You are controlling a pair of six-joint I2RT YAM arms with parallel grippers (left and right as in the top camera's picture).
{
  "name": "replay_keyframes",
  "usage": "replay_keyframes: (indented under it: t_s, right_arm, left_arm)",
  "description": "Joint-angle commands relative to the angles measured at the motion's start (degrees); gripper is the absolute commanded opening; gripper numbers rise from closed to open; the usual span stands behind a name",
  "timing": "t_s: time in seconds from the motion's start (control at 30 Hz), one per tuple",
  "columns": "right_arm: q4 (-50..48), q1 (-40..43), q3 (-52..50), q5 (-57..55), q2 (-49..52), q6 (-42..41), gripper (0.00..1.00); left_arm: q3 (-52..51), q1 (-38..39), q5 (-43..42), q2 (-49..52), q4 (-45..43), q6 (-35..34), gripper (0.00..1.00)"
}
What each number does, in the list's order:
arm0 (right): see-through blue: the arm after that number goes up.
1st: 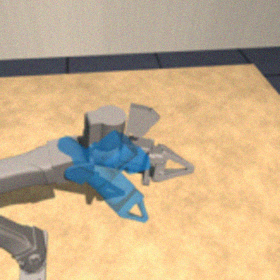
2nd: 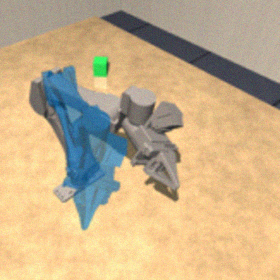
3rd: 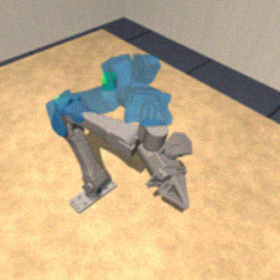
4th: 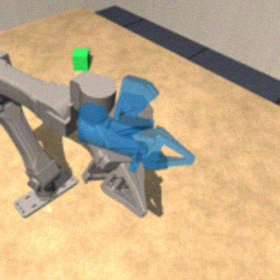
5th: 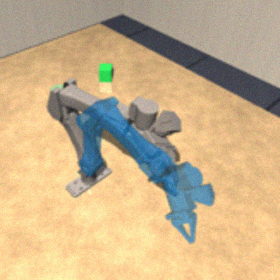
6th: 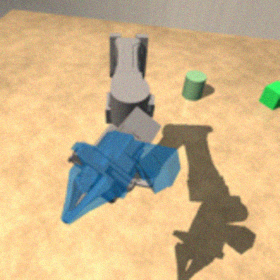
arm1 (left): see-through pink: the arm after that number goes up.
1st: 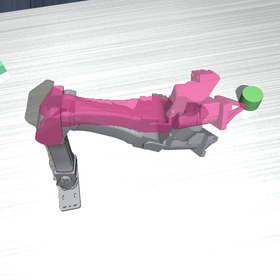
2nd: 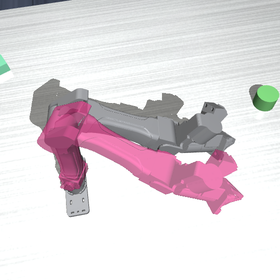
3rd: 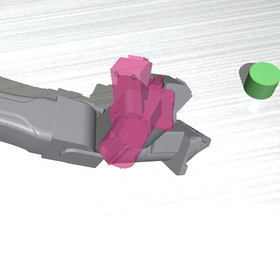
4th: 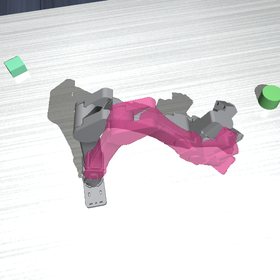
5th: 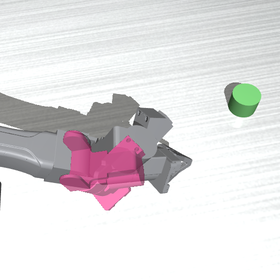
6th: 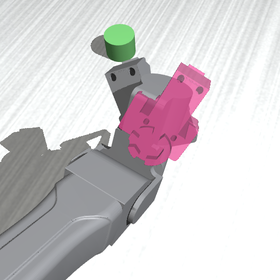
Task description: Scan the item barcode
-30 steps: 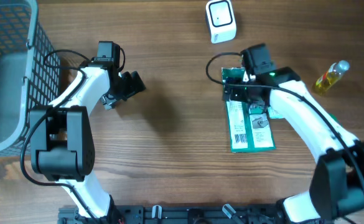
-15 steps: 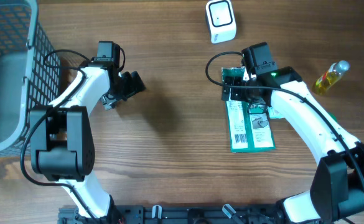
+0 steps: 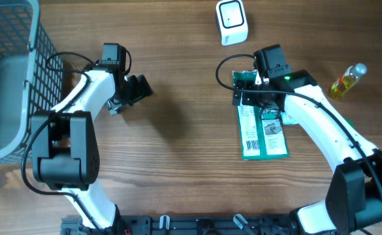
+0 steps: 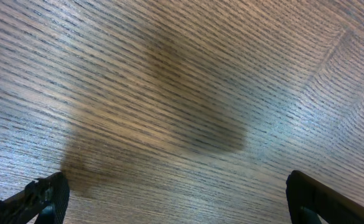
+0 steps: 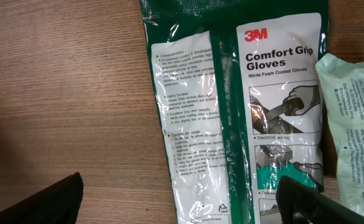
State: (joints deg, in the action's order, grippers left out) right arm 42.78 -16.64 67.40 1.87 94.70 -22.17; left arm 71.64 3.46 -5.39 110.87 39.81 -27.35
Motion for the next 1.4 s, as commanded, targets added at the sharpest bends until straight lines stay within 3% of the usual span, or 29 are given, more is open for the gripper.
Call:
replay_keyframes:
  t_s: [0.0,0.53,0.63,0.83,1.0,1.2,1.37]
  right_arm:
    - [-0.31,0.28,0.59,-0.55,0.07,1.01,1.0]
    - [-0.28,0.28,0.52,-0.55,-0.02,1.03,1.0]
    - [-0.31,0.28,0.52,-0.55,-3.85,1.03,1.0]
    - [-0.33,0.28,0.52,-0.74,-25.42,1.11,1.0]
    - [-0.02,0.28,-0.81,-7.34,-45.44,1.18,1.0]
    - [0.59,2.21,-8.9,-12.5,-66.71,1.2,1.0]
    - [0.11,10.43,-19.26,-10.97,-80.21,1.29,1.0]
  left_arm:
    - [0.44,0.0,0.55,-0.7,0.0,0.07,1.0]
    - [0.44,0.0,0.55,-0.7,0.0,0.07,1.0]
    - [0.44,0.0,0.55,-0.7,0.0,0.07,1.0]
    - [0.44,0.0,0.55,-0.7,0.0,0.09,1.0]
    - [0.44,0.0,0.55,-0.7,0.0,0.09,1.0]
    - [0.44,0.0,0.55,-0.7,0.0,0.09,1.0]
    - [0.44,0.0,0.55,-0.7,0.0,0.09,1.0]
